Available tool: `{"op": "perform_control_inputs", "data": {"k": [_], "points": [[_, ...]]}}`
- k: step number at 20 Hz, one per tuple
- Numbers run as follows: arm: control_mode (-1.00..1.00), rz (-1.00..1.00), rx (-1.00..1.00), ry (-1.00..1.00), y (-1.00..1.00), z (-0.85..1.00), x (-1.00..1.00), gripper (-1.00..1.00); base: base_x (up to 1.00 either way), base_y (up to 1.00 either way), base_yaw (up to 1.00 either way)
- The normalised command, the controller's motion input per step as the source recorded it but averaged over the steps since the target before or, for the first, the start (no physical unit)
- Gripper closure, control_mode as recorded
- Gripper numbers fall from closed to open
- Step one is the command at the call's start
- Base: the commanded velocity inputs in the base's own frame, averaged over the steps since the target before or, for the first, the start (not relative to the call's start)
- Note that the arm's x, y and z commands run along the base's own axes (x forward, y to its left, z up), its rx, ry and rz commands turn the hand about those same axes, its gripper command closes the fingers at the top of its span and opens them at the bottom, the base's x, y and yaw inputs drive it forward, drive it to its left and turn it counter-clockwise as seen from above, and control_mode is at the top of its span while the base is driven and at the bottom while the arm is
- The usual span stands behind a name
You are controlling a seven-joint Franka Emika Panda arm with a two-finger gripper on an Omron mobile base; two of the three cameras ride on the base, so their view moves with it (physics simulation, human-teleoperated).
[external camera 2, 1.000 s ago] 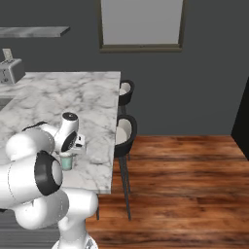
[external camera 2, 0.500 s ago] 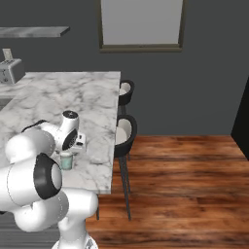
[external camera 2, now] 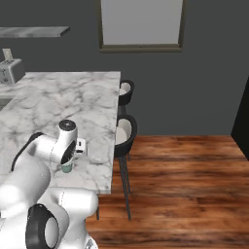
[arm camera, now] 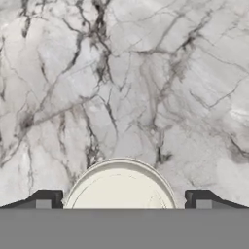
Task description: Move the drinks to the dining counter.
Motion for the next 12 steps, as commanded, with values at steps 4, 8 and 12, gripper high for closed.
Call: {"op": "perform_control_inputs", "data": {"k": [4, 8, 12], "points": [[-1.00, 0.00, 0.03, -0.17, 0.19, 0.50, 0.03, -1.00, 0.00, 0.00, 0.00], [-1.00, 0.00, 0.04, -0.19, 0.33, 0.37, 0.34, -1.00, 0.00, 0.00, 0.00], [-1.00, 0.00, 0.05, -0.17, 0.10, 0.50, 0.19, -1.00, 0.00, 0.00, 0.00]]}}
